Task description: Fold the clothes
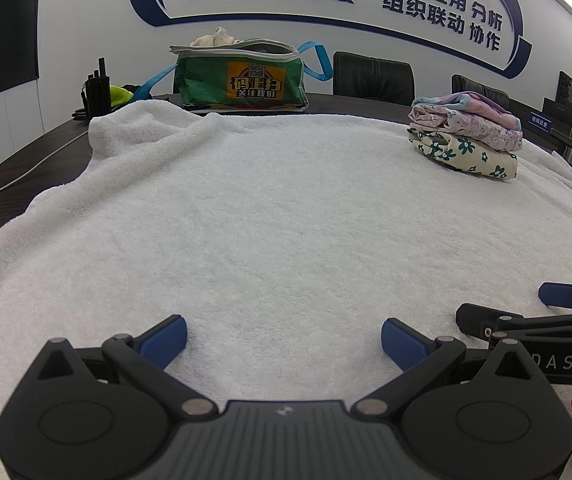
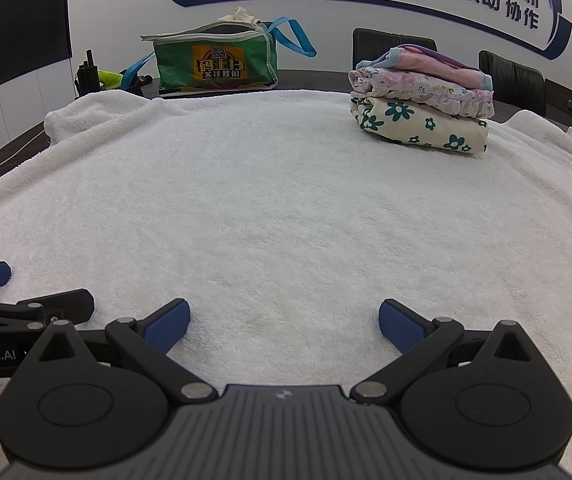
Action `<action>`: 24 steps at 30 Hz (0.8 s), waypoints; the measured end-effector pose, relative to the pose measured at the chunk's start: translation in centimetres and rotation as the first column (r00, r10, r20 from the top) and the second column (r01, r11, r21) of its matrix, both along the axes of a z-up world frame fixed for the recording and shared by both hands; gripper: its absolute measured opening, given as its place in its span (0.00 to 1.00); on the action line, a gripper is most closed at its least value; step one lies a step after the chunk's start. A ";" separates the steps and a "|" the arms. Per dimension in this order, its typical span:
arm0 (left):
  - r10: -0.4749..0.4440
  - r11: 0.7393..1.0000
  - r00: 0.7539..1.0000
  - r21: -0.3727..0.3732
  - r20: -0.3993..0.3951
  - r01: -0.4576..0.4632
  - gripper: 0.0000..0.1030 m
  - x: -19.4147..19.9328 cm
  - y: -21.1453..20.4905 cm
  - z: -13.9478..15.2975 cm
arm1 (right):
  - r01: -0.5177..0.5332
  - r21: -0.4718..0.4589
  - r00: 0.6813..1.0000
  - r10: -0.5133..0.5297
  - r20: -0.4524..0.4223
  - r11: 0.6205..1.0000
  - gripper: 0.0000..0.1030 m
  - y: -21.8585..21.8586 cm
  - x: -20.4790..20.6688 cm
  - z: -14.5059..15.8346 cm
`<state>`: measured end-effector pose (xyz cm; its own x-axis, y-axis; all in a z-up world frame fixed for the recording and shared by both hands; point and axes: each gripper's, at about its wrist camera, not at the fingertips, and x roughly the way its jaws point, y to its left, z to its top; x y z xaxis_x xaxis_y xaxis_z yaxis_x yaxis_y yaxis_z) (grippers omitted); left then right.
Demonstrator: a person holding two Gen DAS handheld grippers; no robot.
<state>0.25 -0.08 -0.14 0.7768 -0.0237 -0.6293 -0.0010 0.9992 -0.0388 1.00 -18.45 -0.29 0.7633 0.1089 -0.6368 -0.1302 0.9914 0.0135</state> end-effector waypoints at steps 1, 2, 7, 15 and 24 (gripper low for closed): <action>0.000 1.000 1.000 0.000 0.000 0.000 1.00 0.0 0.0 0.0 | 0.000 0.000 1.000 0.000 0.000 1.000 1.00 0.0 0.0 0.0; 0.000 1.000 1.000 0.000 0.000 0.000 1.00 0.0 0.0 0.0 | 0.000 0.000 1.000 0.000 0.000 1.000 1.00 0.0 0.0 0.0; 0.000 1.000 1.000 0.000 0.000 0.000 1.00 0.1 0.0 0.0 | 0.000 0.000 1.000 0.000 0.000 1.000 1.00 0.0 0.0 0.0; 0.000 1.000 1.000 0.000 0.000 0.000 1.00 0.1 0.0 0.0 | 0.000 0.000 1.000 0.000 0.000 1.000 1.00 0.0 0.0 0.0; 0.001 1.000 1.000 0.005 -0.003 -0.001 1.00 0.2 0.0 -0.1 | -0.001 -0.001 1.000 0.001 0.000 1.000 1.00 0.1 -0.1 0.0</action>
<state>0.47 -0.06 -0.21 0.7752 -0.0196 -0.6314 -0.0025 0.9994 -0.0340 0.91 -18.39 -0.26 0.7630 0.1090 -0.6371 -0.1308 0.9913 0.0130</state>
